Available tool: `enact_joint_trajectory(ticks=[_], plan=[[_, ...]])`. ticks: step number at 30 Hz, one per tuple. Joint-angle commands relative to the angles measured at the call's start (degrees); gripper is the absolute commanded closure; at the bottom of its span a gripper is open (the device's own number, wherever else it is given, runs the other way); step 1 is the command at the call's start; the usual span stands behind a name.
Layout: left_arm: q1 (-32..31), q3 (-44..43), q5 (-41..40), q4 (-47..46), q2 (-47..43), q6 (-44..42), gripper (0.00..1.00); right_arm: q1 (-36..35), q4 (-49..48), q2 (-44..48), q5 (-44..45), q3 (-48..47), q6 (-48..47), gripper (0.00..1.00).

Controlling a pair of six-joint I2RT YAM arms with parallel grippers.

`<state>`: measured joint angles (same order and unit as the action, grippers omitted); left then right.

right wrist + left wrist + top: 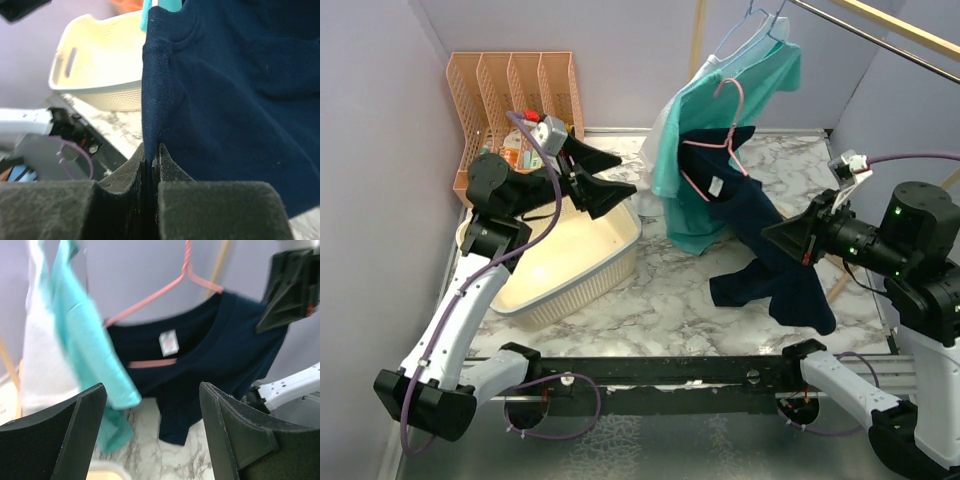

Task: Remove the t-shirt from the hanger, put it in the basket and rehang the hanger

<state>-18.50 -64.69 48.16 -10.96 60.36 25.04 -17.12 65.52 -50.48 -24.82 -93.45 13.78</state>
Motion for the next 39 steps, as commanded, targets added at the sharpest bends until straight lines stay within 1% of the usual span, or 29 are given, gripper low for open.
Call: enact_joint_trajectory(ticks=[1, 4, 7, 10, 13, 17, 22, 30, 34, 38, 39], plan=[[-0.3, -8.4, 10.2, -5.2, 2.2, 3.4, 0.22, -0.1, -13.6, 2.3, -21.9, 3.7, -2.2, 0.99], [-0.5, -14.8, 16.4, -6.6, 5.1, 5.8, 0.21, -0.1, -18.8, 2.9, -26.9, 4.1, -3.0, 0.99], [-0.9, -21.0, 19.8, -4.9, 8.6, 6.2, 0.21, -0.1, -22.1, 3.4, -30.8, 3.0, -3.8, 0.99], [-0.9, -27.5, 21.9, -1.8, 11.5, 5.6, 0.21, -0.1, -24.1, 3.1, -31.7, 1.1, -3.8, 0.99], [-0.9, -31.6, 23.5, -1.1, 13.4, 5.8, 0.2, -0.1, -24.0, 2.1, -31.4, -0.3, -3.8, 0.99], [-1.2, -32.7, 25.2, -1.9, 14.7, 7.5, 0.21, -0.1, -24.6, 1.7, -31.6, 0.7, -3.8, 0.99], [-2.3, -30.4, 27.4, -8.0, 14.9, 11.3, 0.23, -0.1, -25.5, 0.7, -32.1, 2.5, -3.4, 0.99], [-5.1, -36.0, 27.7, -8.8, 20.2, 14.4, 0.24, -0.1, -26.2, -1.3, -32.5, 5.5, -4.2, 0.99], [-6.1, -40.8, 27.7, -8.8, 24.0, 16.6, 0.27, -0.1, -25.1, -1.9, -30.1, 6.2, -5.3, 0.99], [-7.3, -44.5, 27.8, -8.6, 27.5, 18.4, 0.38, -0.1, -24.6, -2.3, -27.1, 7.3, -6.1, 0.99], [-7.5, -45.2, 27.8, -8.6, 28.3, 18.7, 0.42, -0.1, -24.4, -2.5, -26.8, 7.4, -6.3, 0.99]])
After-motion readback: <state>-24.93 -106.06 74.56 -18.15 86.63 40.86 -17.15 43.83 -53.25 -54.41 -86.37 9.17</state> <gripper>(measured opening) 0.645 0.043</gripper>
